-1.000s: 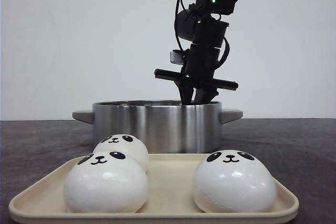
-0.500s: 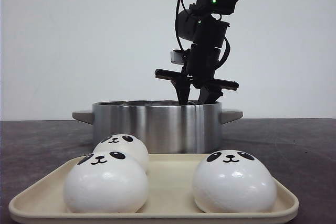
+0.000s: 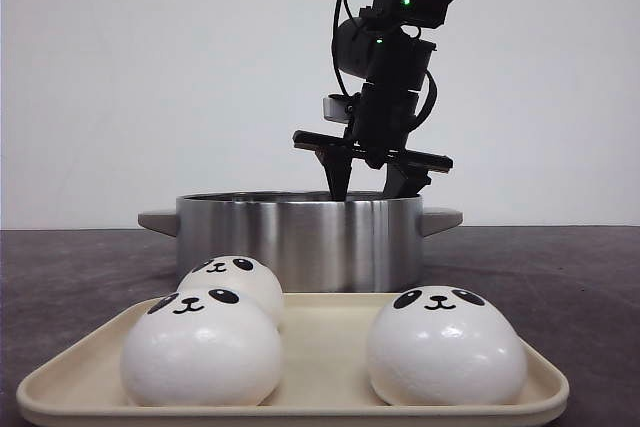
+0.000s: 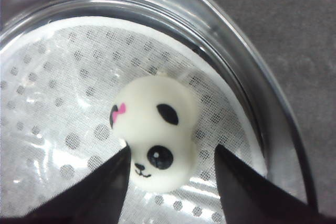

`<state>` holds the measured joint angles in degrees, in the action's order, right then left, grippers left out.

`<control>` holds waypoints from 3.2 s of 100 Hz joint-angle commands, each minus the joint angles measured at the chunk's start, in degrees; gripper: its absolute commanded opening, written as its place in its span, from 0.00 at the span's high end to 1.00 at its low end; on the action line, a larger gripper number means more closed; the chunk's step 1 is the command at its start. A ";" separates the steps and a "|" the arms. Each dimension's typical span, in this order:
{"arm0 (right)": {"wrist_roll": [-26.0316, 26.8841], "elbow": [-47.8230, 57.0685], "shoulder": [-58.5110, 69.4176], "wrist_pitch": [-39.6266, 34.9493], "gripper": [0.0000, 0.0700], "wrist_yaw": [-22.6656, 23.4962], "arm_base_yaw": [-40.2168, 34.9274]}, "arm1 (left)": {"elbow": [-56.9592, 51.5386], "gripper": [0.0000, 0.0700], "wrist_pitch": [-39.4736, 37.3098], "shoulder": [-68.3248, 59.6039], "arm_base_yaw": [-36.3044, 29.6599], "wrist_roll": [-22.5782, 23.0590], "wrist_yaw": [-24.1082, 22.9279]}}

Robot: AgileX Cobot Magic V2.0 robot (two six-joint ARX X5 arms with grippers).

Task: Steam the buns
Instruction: 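Raise the right gripper out of the pot and away, then reach the left gripper down and grasp the farther bun nearest it, then lift the bun with the left gripper and carry it over the pot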

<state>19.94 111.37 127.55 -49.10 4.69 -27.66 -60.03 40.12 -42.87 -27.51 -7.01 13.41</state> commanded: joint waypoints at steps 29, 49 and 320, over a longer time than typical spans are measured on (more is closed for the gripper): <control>-5.53 8.87 -3.02 1.90 0.54 1.22 -0.72 | -0.76 0.32 -0.70 -0.44 -0.31 0.04 -0.11; -10.99 10.23 -12.48 1.36 0.54 -2.71 -2.67 | -0.76 0.32 0.37 -0.52 -0.31 -3.87 -0.09; -14.62 -38.42 -99.58 3.78 0.55 -11.26 -5.46 | -8.46 1.00 2.34 -50.56 -15.47 -16.41 -7.85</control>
<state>5.34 72.20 27.73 -45.76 -6.28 -32.73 -65.30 41.56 -94.59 -41.82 -24.99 4.36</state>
